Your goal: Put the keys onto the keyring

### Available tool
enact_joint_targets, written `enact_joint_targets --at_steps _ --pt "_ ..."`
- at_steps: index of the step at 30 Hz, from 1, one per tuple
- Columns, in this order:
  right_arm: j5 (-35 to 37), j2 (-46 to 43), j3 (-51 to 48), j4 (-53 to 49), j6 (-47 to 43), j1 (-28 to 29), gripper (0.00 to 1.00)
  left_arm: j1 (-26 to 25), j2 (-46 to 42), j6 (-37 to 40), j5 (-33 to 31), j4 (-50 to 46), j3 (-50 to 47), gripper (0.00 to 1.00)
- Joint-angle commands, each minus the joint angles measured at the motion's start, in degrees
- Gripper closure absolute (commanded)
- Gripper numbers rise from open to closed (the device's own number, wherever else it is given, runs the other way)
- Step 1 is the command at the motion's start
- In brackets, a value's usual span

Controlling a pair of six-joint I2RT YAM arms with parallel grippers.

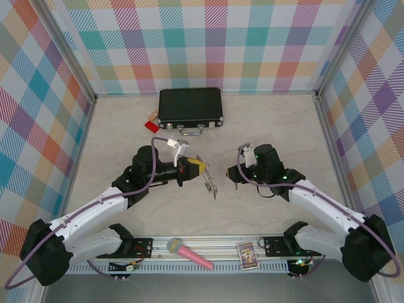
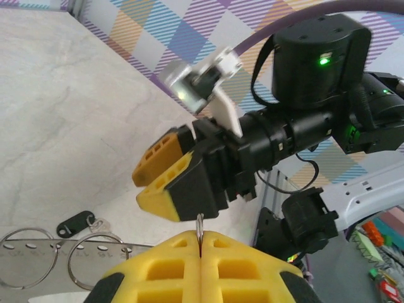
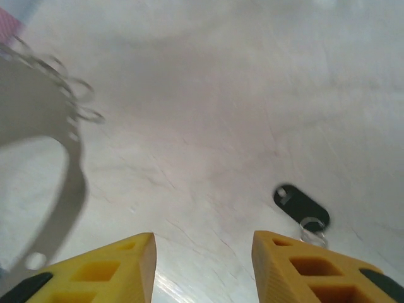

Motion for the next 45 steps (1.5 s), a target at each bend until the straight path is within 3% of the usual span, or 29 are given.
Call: enact_joint_targets --at_steps 1,4,16,28,45 --pt "2.76 3.82 2.48 -4.91 -1.07 -0.23 0.60 -0.09 -1.85 2.71 -2.10 -0.05 1.07 1.00" --pt "4.55 7.72 4.17 -6.99 0.84 -0.23 0.65 -0.10 -2.03 2.75 -3.48 1.30 -0.45 1.00" --pt "10.95 24.44 12.11 -11.92 5.28 -0.04 0.68 -0.10 -2.15 1.67 -2.51 6.42 -3.04 1.00" --pt "15.83 34.39 19.49 -16.20 5.93 1.83 0.76 -0.10 -3.08 0.08 -1.17 10.25 -5.11 1.00" --pt "20.40 35.35 20.39 -19.91 6.19 3.64 0.76 -0.14 -3.11 -0.33 0.07 11.37 -5.46 1.00"
